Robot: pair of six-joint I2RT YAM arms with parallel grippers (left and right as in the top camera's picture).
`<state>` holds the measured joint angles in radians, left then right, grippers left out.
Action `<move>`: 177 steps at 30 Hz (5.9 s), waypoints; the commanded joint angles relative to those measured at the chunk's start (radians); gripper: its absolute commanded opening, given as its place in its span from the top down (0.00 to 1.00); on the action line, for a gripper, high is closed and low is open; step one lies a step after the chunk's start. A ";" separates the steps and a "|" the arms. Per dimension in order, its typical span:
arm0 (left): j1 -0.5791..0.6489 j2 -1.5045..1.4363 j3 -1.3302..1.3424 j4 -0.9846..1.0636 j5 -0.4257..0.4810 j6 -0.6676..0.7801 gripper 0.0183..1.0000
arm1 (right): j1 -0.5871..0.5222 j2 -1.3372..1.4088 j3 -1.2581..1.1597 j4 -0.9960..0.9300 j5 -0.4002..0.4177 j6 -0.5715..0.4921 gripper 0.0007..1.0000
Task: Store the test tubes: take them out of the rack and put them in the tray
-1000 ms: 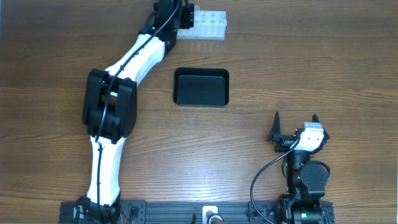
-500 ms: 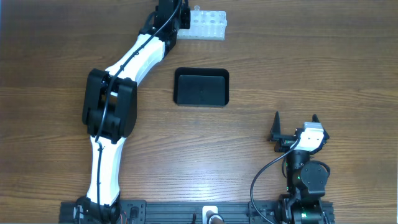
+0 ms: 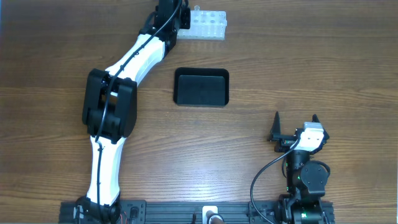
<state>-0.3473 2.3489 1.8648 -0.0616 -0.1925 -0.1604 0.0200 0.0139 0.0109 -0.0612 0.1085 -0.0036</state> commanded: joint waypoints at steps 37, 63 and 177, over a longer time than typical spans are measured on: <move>-0.183 -0.558 0.028 -0.464 -0.058 0.011 0.95 | 0.003 -0.008 -0.006 -0.003 0.012 -0.002 0.01; -0.234 -0.216 -0.028 -0.878 -0.137 -0.372 0.97 | 0.003 -0.008 -0.006 -0.003 0.012 -0.002 0.01; 0.022 -0.035 -0.026 0.051 0.337 0.232 0.22 | 0.003 -0.008 -0.006 -0.003 0.012 -0.001 0.01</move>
<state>-0.3267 2.2761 1.8362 -0.0288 0.1318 0.0463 0.0200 0.0139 0.0109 -0.0608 0.1085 -0.0036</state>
